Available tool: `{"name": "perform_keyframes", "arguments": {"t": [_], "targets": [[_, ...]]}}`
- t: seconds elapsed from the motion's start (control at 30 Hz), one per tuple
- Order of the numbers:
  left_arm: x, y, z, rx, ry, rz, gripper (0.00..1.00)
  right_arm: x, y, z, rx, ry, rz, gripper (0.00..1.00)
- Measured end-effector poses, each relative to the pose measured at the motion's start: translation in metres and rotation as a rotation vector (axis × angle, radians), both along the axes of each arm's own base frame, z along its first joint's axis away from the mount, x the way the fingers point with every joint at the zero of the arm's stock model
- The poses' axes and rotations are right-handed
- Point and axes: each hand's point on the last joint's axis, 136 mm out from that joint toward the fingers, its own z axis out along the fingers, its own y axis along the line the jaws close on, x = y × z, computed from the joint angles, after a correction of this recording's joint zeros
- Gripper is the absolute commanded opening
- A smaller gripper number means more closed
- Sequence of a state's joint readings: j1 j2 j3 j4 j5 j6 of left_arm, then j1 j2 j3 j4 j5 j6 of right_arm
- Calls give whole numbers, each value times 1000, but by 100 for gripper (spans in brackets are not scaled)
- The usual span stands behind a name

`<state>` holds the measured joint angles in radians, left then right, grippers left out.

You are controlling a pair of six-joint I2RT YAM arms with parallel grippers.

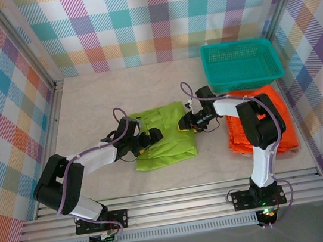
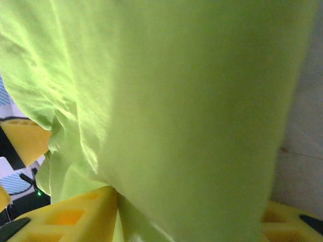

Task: Fold and stack the shorts

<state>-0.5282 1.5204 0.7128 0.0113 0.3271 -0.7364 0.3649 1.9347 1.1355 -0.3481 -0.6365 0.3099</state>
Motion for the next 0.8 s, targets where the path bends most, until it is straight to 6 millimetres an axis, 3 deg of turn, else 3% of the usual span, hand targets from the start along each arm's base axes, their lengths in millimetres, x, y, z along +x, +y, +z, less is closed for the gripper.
{"name": "perform_keyframes", "arguments": {"t": [0.2,0.33,0.47,0.63,0.8], "targets": [[1,0,1,-3,-2,8,100,-1,4,-1,-8,-11,7,12],[2,4,8,4,-22,22,100,-1,0,0,-45,-34,13,0],[2,15,32,11,-71,58,100,-4,-11,17,-119,-81,18,0],[6,28,72,-20,-163,102,100,-1,-32,65,-238,-199,28,0],[9,33,81,-23,-186,122,100,-4,-63,107,-404,-289,36,0]]}}
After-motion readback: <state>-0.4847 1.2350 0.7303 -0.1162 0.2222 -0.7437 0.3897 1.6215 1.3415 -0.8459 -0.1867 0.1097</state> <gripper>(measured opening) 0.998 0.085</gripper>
